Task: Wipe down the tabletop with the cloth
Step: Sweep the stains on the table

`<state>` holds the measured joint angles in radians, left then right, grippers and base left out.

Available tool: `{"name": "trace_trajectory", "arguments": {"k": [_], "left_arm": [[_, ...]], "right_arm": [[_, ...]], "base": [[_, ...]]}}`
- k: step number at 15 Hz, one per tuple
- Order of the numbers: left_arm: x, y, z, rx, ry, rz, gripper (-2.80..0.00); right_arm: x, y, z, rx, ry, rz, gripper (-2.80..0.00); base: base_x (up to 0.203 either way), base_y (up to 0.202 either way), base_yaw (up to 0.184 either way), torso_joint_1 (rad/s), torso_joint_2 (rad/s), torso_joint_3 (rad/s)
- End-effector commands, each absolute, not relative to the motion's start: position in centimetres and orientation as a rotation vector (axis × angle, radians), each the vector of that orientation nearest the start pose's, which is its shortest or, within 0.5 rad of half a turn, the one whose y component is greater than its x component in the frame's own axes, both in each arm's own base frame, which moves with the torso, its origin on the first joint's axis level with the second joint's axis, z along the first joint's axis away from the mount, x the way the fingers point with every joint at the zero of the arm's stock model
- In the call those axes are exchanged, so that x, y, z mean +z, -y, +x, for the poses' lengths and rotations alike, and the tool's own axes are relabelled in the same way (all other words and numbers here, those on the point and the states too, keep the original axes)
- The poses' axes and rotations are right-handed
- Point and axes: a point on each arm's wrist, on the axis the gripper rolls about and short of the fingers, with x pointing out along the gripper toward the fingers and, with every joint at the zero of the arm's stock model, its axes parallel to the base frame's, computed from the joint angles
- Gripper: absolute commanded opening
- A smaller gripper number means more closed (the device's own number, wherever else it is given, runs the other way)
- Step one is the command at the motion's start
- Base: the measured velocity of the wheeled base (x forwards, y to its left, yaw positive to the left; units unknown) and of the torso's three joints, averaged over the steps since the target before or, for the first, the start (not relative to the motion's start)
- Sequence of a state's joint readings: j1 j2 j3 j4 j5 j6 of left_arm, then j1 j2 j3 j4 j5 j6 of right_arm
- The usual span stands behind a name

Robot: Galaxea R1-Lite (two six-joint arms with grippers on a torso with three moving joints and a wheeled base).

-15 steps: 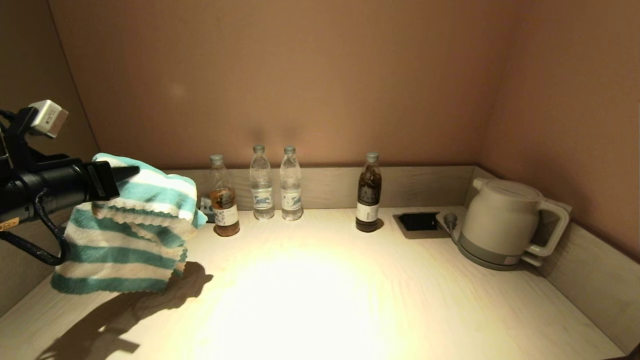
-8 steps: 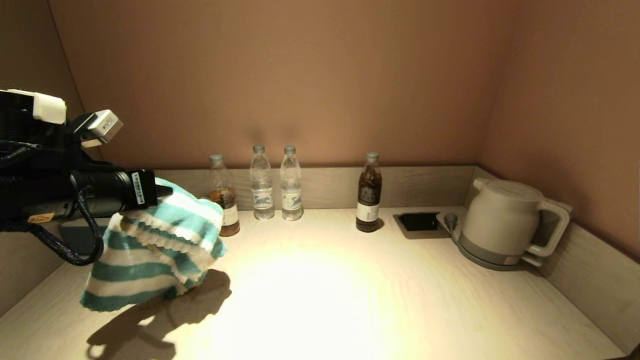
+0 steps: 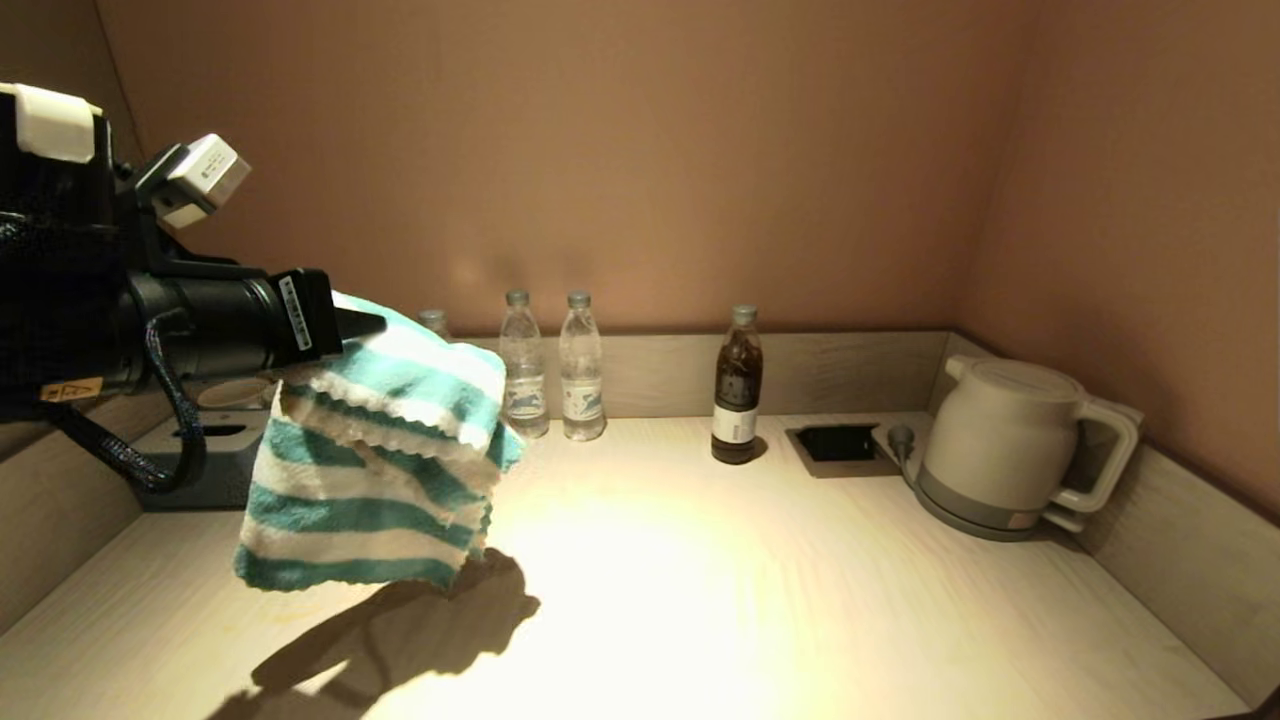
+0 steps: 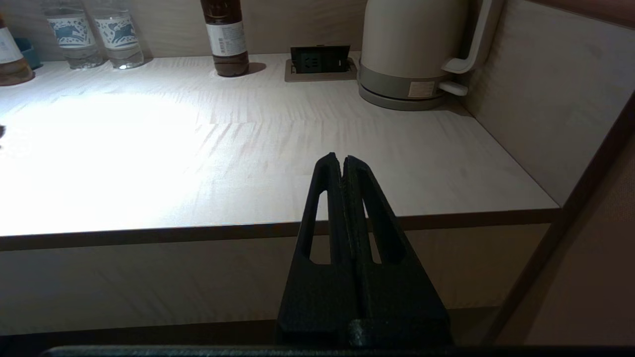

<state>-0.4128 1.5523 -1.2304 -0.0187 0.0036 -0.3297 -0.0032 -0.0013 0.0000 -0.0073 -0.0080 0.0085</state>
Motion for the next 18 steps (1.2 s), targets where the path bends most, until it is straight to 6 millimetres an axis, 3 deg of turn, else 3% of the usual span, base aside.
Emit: {"name": "trace_trajectory", "arguments": {"k": [1,3,6,8,11,13,18], "left_arm": [[28.9,12.6,25.6,-0.402,-0.36,-0.261,-2.8],[27.8,13.7,25.6,-0.419,-0.405,-0.264,-2.8],[24.3,17.2,25.5,-0.479,-0.543,-0.258,-2.8],[23.7,17.7,25.7,-0.472,-0.569,-0.262,-2.8],[17.6,20.1,28.4,-0.406,-0.749,-0.227,-2.8],[15.0,20.8,29.1,-0.373,-0.824,-0.208,-2.8],[8.1,20.7,31.2,-0.271,-1.0,-0.147,-2.8]], "right_arm": [[7.6,0.0,-2.3,-0.011,0.008,0.008,-2.8],[7.6,0.0,-2.3,-0.011,0.008,0.008,-2.8],[7.6,0.0,-2.3,-0.011,0.008,0.008,-2.8],[7.6,0.0,-2.3,-0.011,0.008,0.008,-2.8],[7.6,0.0,-2.3,-0.011,0.008,0.009,-2.8],[7.6,0.0,-2.3,-0.011,0.008,0.009,-2.8],[7.6,0.0,-2.3,-0.011,0.008,0.008,-2.8]], "base": [[0.0,0.0,0.0,0.0,0.0,0.0],[0.0,0.0,0.0,0.0,0.0,0.0],[0.0,0.0,0.0,0.0,0.0,0.0],[0.0,0.0,0.0,0.0,0.0,0.0],[0.0,0.0,0.0,0.0,0.0,0.0],[0.0,0.0,0.0,0.0,0.0,0.0],[0.0,0.0,0.0,0.0,0.0,0.0]]}}
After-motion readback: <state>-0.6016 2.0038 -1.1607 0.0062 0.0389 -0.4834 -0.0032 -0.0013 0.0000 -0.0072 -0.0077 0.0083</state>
